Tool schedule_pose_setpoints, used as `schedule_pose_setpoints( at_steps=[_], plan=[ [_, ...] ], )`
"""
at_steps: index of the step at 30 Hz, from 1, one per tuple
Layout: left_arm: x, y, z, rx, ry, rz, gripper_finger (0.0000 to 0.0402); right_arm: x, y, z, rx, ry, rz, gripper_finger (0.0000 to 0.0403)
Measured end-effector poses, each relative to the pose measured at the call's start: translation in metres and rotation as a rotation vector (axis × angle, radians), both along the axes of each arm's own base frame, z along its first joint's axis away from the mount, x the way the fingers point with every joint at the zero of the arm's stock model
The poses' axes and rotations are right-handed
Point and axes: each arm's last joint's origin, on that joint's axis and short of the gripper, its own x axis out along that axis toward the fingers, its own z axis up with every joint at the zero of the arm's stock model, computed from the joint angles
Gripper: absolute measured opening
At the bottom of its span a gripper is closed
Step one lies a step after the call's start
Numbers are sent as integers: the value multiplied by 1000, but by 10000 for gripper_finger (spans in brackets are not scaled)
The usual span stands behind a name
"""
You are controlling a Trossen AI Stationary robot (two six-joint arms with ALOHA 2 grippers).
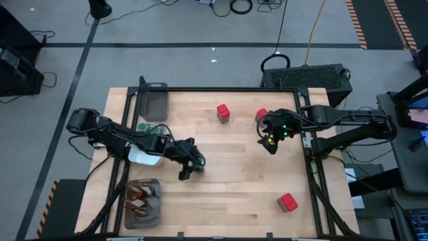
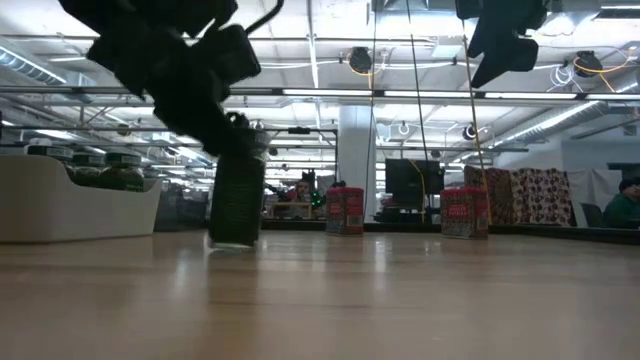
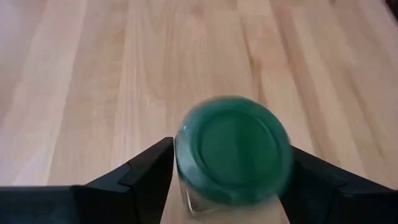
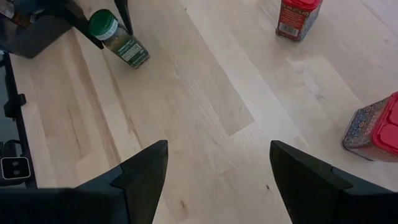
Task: Sort spices by type
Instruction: Put the green bottle seasoning into the white bin
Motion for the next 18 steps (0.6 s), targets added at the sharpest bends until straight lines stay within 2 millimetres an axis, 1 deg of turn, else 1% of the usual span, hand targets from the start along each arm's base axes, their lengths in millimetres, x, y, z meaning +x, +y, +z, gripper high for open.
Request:
schedule_pose_setpoints(
  at_steps=[3, 8, 15, 18],
  plan=[
    [1, 0, -5, 1, 18, 1, 268, 0, 0, 0, -2, 0, 2, 265],
    [2, 0, -7, -2, 26, 5, 280, 0, 0, 0, -4, 0, 6, 265],
    [8, -1, 1, -19, -38, 13, 281, 0, 0, 0, -16, 1, 21, 265],
    [10, -1, 3, -29, -39, 21, 282, 0, 0, 0, -20, 1, 27, 265]
  ],
)
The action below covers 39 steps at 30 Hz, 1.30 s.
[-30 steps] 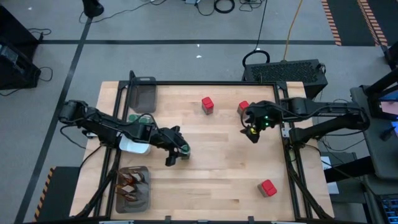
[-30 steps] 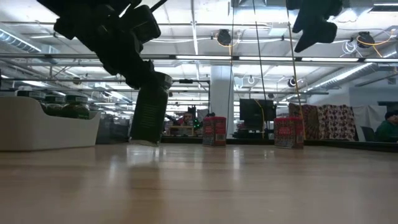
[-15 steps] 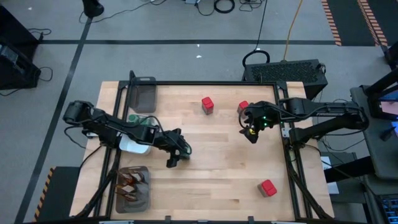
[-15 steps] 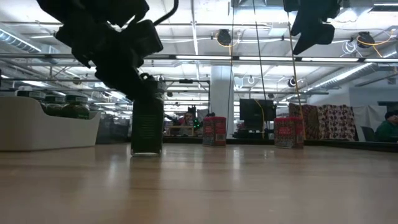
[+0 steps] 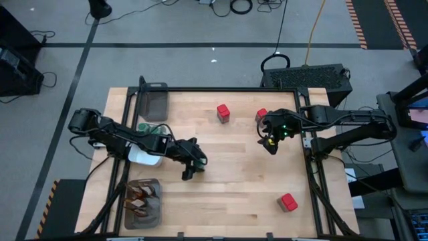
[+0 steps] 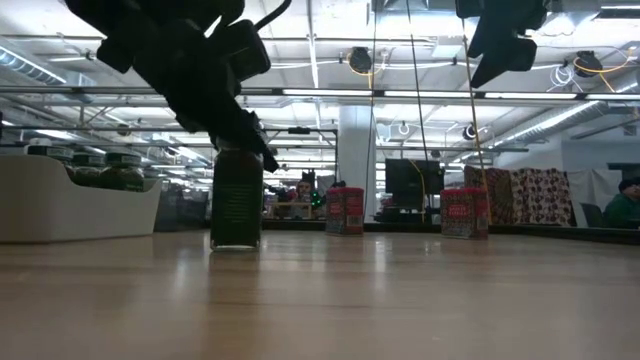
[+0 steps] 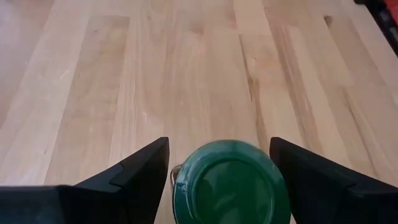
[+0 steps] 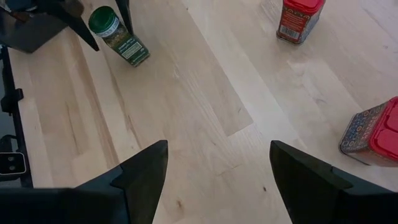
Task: Sort spices by type
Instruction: Put the green bottle seasoning into the white bin
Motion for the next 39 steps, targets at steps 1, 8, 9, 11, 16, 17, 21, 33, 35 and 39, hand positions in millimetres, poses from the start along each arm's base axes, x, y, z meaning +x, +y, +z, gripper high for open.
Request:
schedule_pose_setpoints(
  at_steps=[1, 8, 9, 11, 16, 17, 21, 33, 35, 39],
  plan=[
    [1, 0, 2, -3, -6, 2, 282, 0, 0, 0, 0, 0, 0, 265],
    [12, -2, 19, -31, -59, 15, 282, 0, 0, 0, -7, 0, 9, 265],
    [14, -2, 23, -33, -69, 14, 282, 0, 0, 0, -9, 0, 11, 265],
    [18, -3, 31, -35, -85, 14, 282, 0, 0, 0, -11, 0, 14, 265],
    [27, -4, 59, -49, -28, 40, 282, 0, 0, 0, -14, 0, 18, 265],
    [29, -4, 67, -80, -1, 85, 282, 0, 0, 0, -14, 0, 18, 265],
    [29, 3, 103, -302, 154, 416, 281, 0, 0, 0, -17, 0, 22, 265],
    [13, 2, 122, -671, 376, 991, 281, 1, 2, 1, -68, -8, 97, 265],
    [12, -3, 122, -682, 362, 1025, 281, 1, 3, 1, -83, -7, 125, 265],
    [13, -14, 117, -697, 363, 1086, 281, 1, 5, 1, -107, -5, 166, 265]
  ],
)
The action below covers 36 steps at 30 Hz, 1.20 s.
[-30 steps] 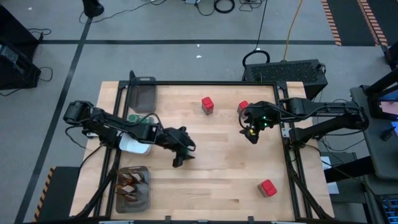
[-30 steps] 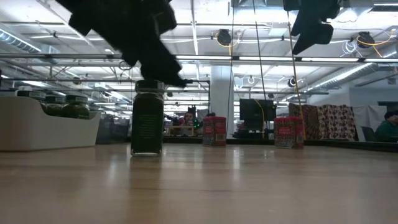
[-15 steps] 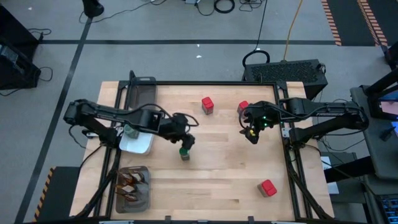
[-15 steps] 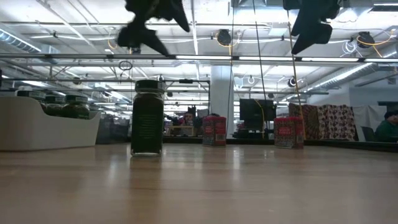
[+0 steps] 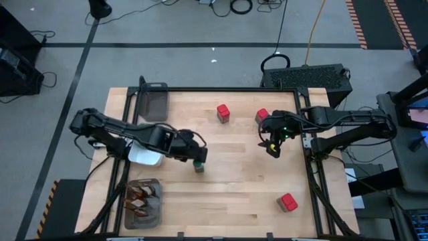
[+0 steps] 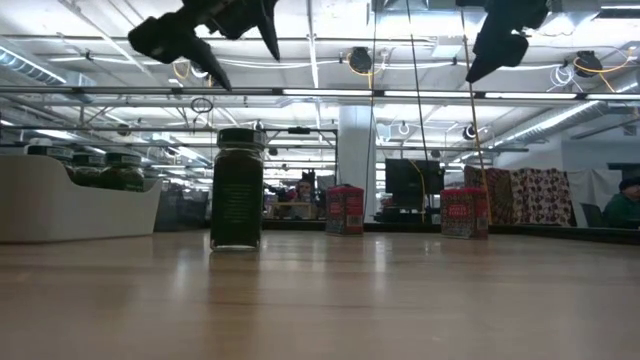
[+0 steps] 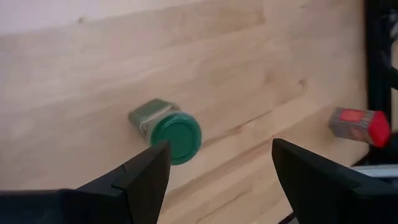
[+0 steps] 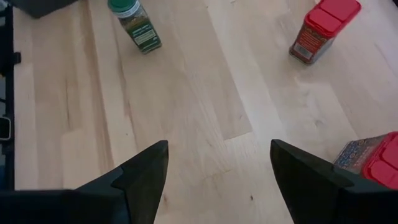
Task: Sort spices by type
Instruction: Put the green bottle seasoning into the white bin
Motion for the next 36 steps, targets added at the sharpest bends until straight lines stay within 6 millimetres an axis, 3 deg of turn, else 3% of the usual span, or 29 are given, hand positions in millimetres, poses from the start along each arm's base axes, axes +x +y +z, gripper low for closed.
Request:
schedule_pose_setpoints(
  at_steps=[10, 22, 36],
  plan=[
    [13, -20, -33, -19, 118, 48, 281, 0, 1, 0, 2, 2, 83, 265],
    [10, -16, -37, 55, 154, 113, 281, 0, 1, 0, 5, 3, 79, 265],
    [22, -19, -53, 90, 154, 113, 281, 0, 1, 0, 9, -4, 73, 265]
  ],
)
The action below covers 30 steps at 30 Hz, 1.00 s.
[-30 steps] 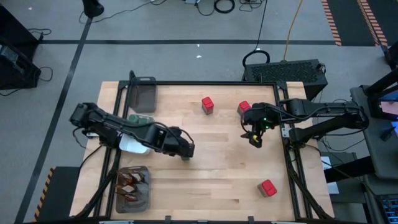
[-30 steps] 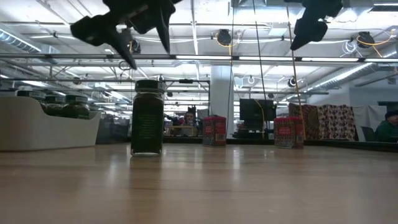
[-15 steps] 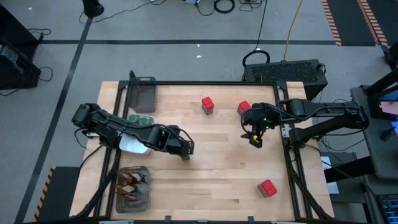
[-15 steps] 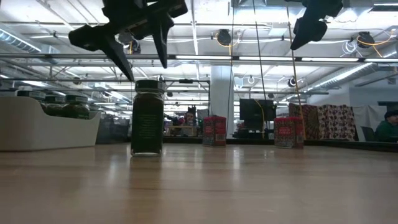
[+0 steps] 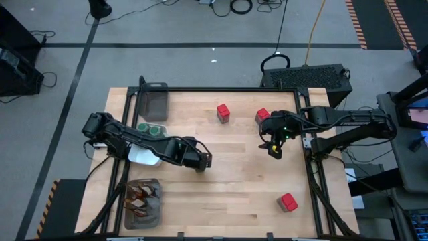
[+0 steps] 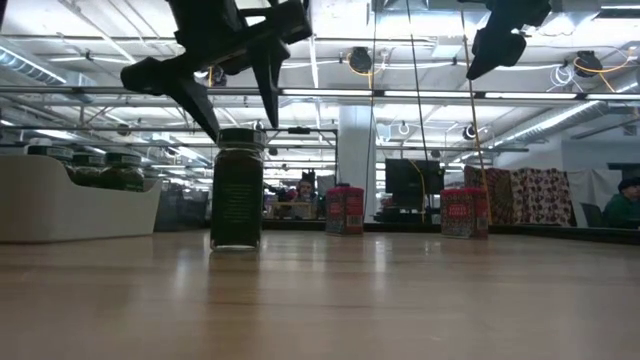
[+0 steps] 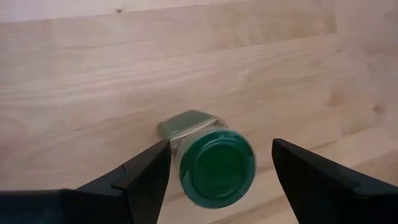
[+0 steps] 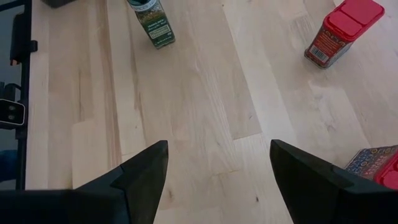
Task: Sort spices by type
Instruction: Put the green bottle seasoning into the white bin
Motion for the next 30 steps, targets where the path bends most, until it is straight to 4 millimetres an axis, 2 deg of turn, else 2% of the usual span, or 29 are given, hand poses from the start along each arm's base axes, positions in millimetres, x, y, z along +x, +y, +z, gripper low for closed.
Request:
schedule_pose_setpoints(
  at_steps=[6, 16, 30],
  plan=[
    [0, 0, 0, 8, -5, 4, 281, 0, 0, 0, -1, -1, 0, 265],
    [8, -2, -16, 3, 30, -1, 281, 0, 0, 0, -3, -2, 3, 265],
    [7, -6, -16, -26, 45, -40, 281, 0, 0, 0, -5, -2, 5, 265]
  ],
)
